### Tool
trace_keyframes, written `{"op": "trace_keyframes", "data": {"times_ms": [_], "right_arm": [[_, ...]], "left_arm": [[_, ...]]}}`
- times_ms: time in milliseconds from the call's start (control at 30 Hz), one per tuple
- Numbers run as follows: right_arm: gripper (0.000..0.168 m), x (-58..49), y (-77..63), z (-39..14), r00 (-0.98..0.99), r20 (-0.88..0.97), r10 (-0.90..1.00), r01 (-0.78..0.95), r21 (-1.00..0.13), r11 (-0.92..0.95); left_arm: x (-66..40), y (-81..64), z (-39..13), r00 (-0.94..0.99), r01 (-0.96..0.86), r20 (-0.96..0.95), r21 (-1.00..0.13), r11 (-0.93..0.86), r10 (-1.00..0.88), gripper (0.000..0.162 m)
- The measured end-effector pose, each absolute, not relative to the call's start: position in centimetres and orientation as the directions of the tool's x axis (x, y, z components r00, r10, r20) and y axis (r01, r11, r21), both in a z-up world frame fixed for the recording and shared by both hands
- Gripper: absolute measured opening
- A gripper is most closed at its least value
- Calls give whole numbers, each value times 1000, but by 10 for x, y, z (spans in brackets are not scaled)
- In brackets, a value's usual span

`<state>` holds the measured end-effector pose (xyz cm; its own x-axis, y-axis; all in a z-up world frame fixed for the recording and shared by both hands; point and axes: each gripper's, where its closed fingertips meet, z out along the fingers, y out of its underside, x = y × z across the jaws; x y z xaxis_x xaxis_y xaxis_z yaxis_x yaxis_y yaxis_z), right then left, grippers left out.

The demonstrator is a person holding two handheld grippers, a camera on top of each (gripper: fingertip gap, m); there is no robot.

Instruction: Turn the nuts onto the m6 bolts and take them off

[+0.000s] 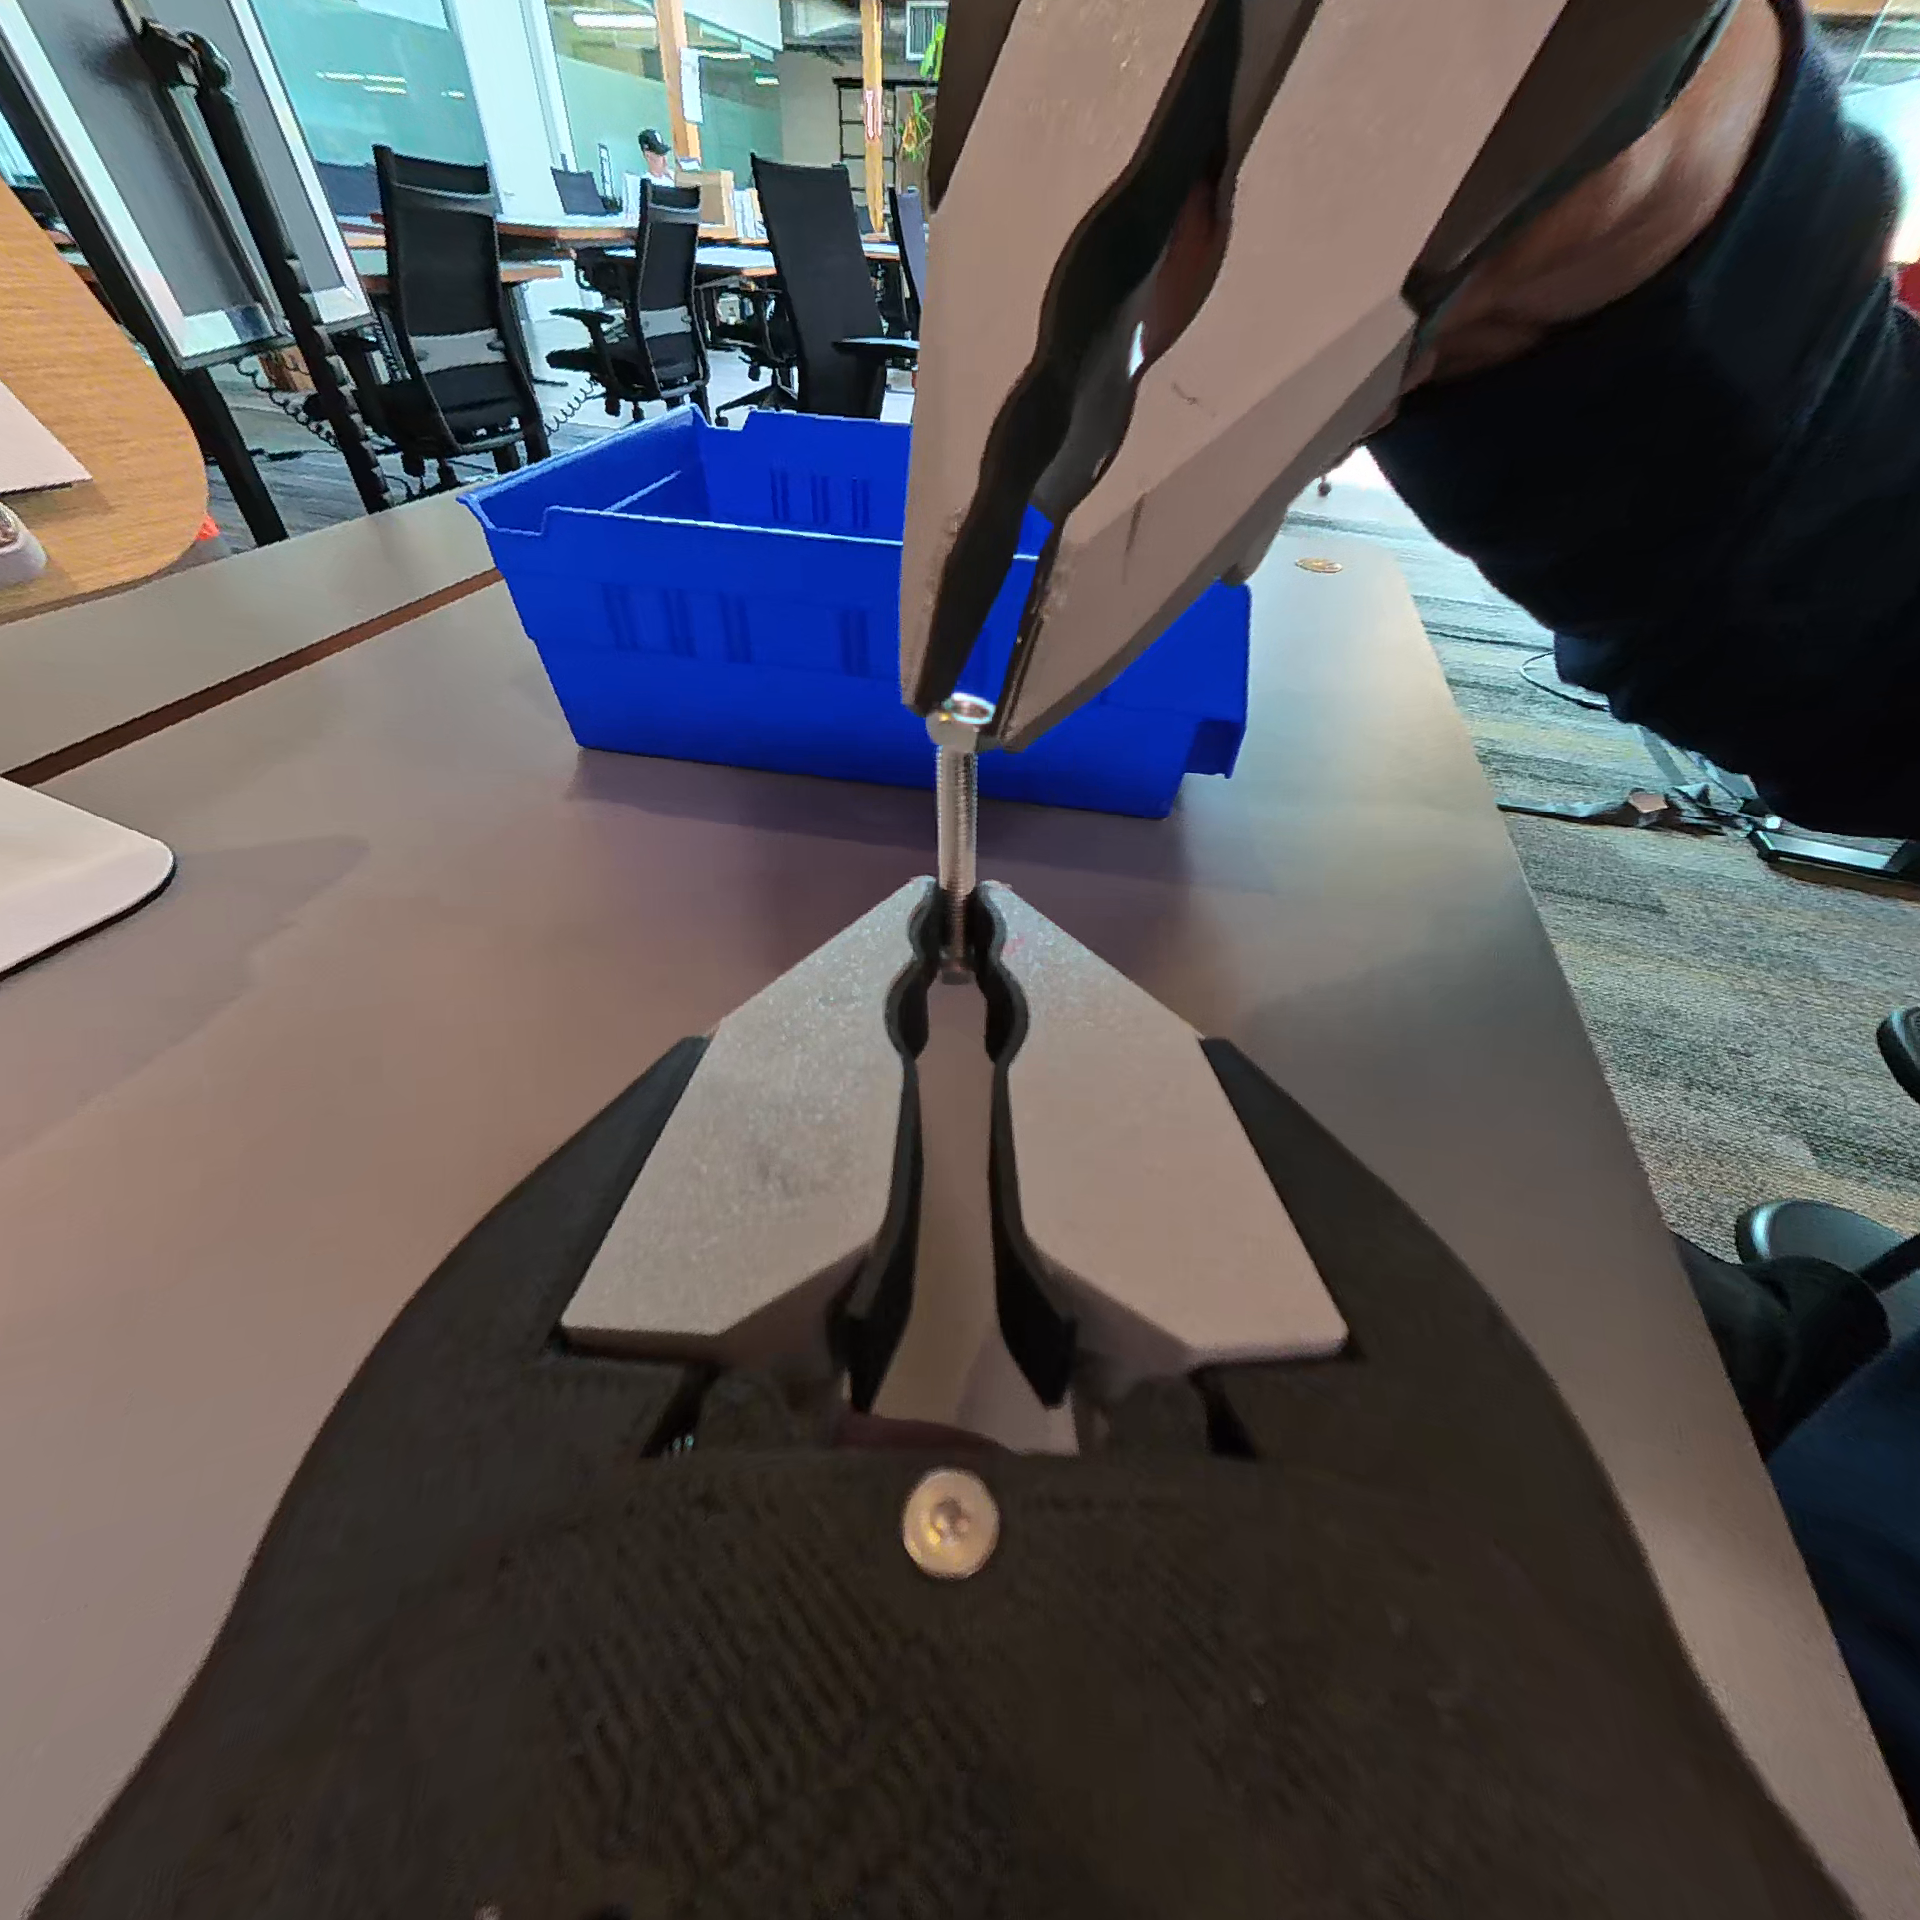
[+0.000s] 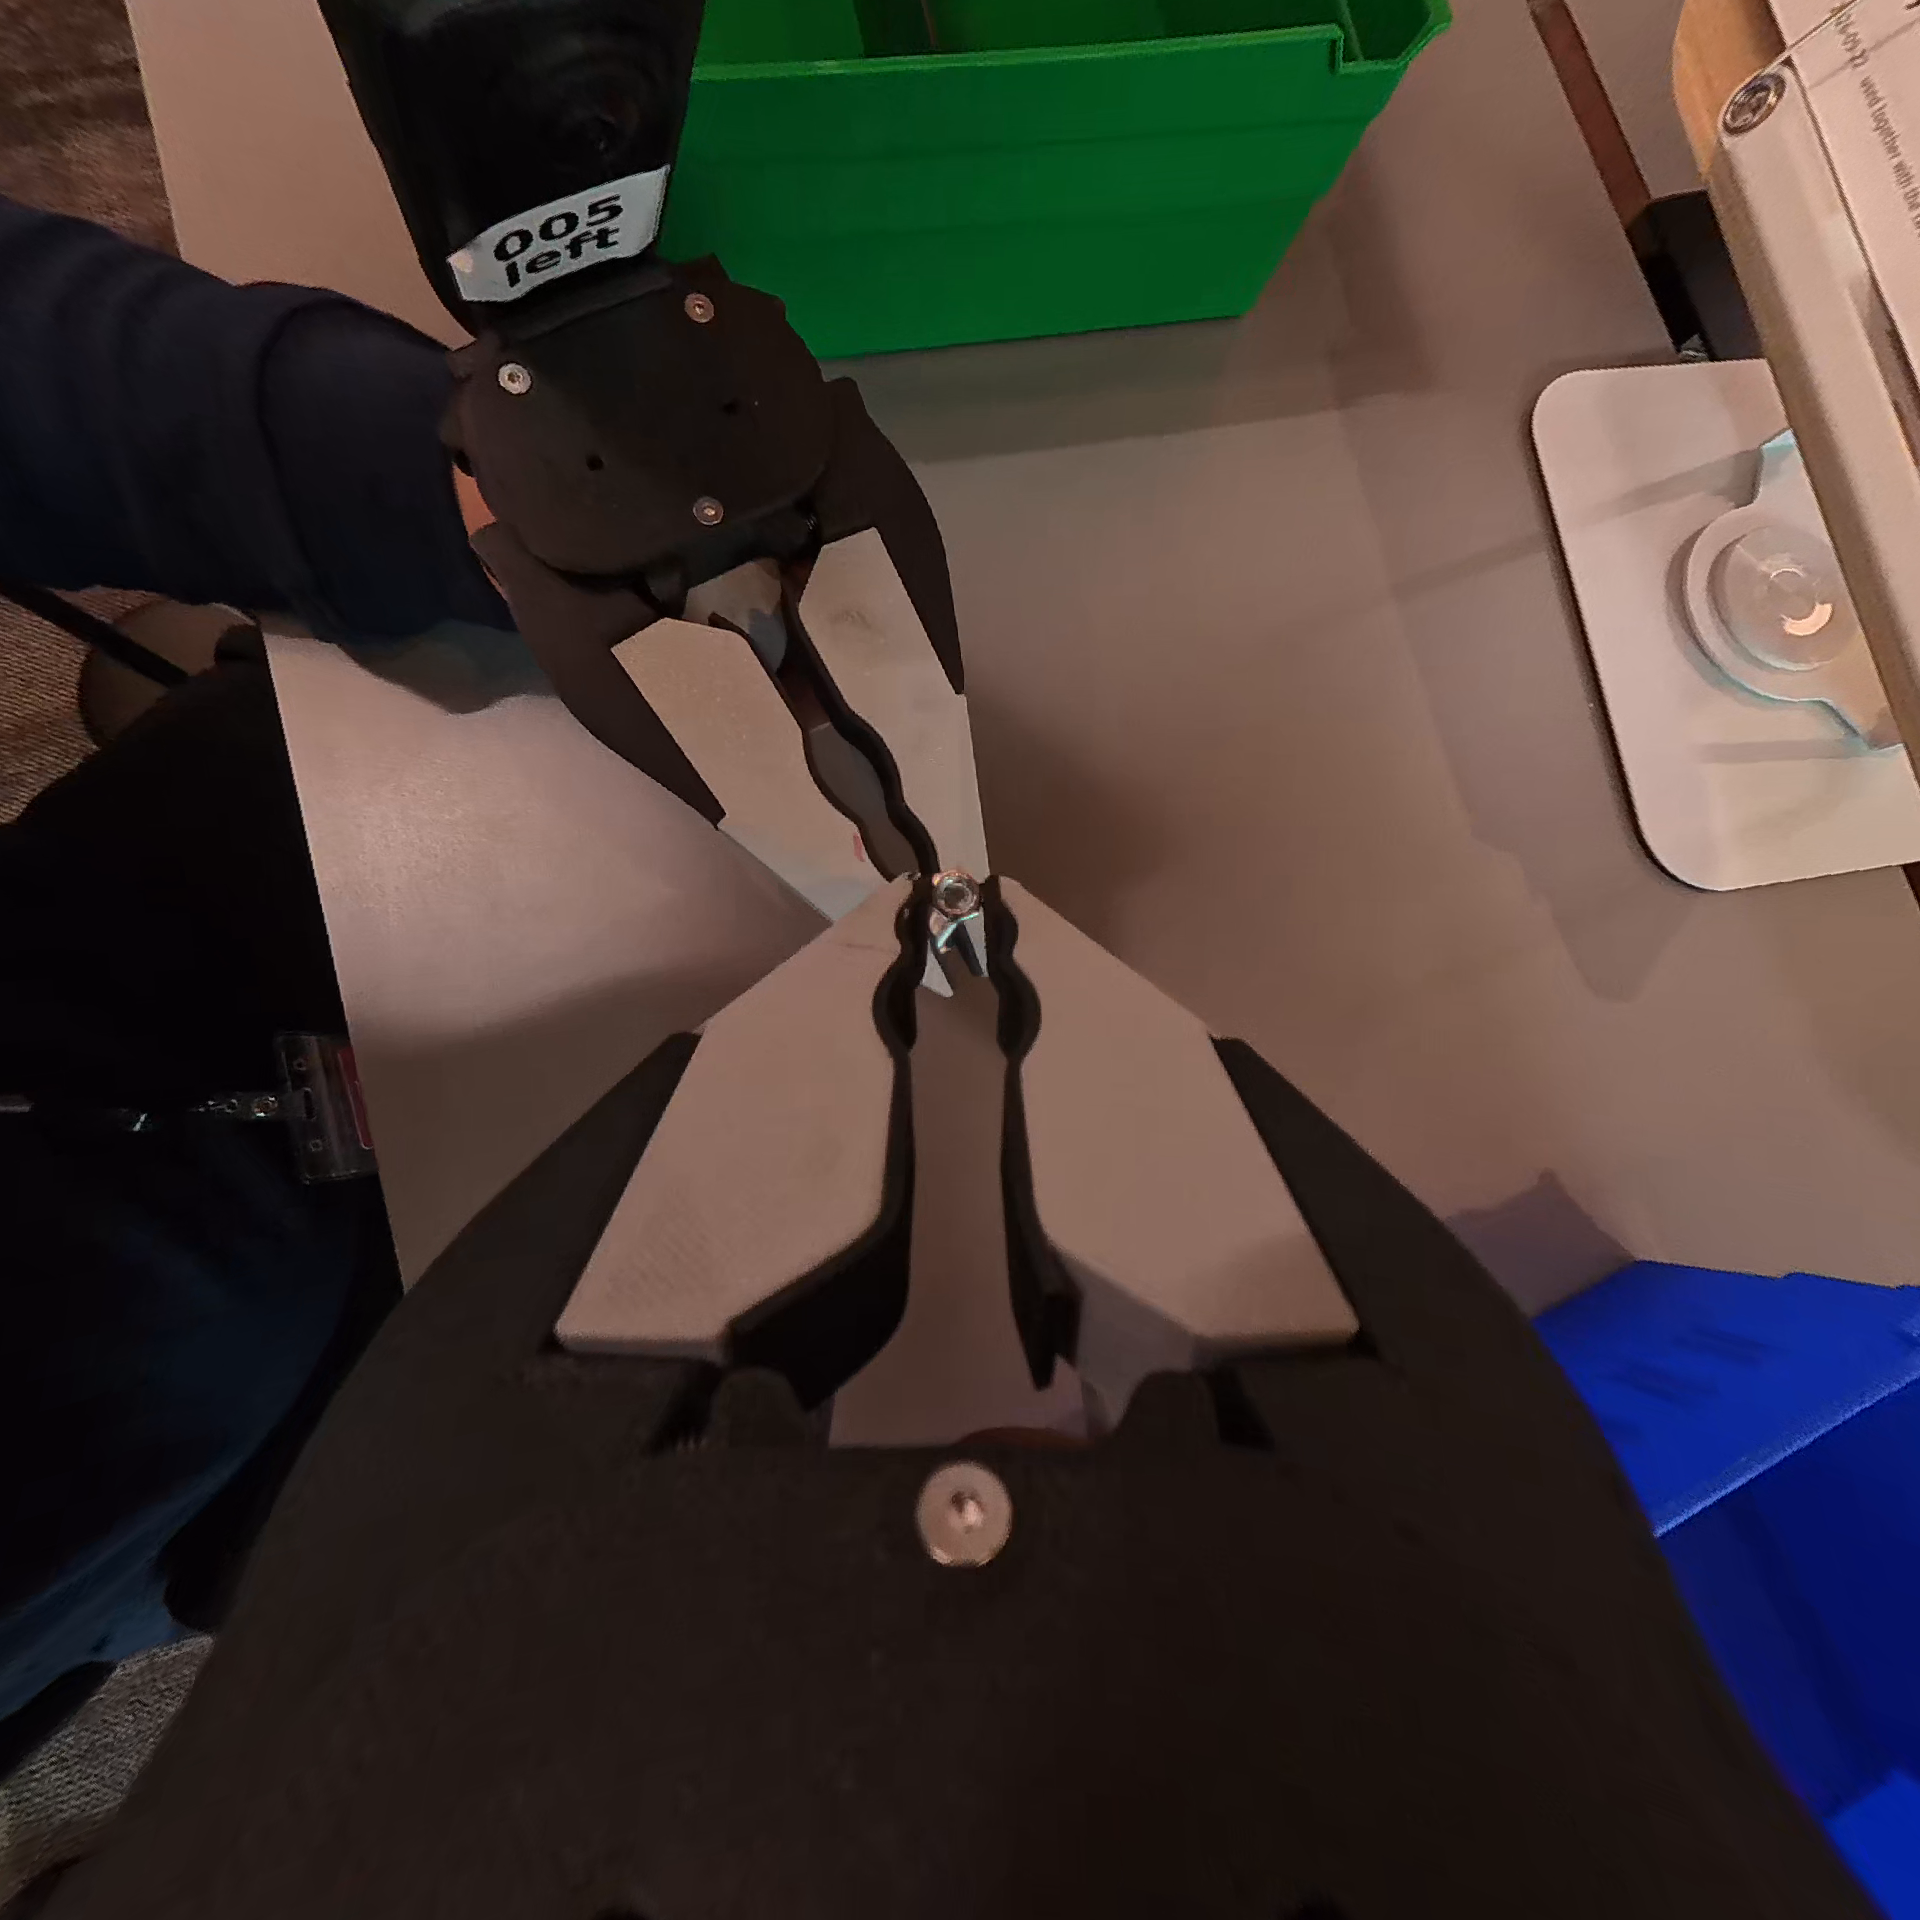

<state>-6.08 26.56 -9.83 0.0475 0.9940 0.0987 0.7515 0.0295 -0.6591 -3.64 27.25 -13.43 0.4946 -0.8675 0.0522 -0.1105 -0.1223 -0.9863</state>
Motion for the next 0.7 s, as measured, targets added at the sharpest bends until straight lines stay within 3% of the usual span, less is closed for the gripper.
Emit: {"op": "trace_keyframes", "data": {"times_ms": [700], "right_arm": [[7, -60, 264, -107, 32, 90, 995, 774, -632, 32]], "left_arm": [[-35, 271, -141, 500, -161, 31, -979, -128, -865, 2]]}}
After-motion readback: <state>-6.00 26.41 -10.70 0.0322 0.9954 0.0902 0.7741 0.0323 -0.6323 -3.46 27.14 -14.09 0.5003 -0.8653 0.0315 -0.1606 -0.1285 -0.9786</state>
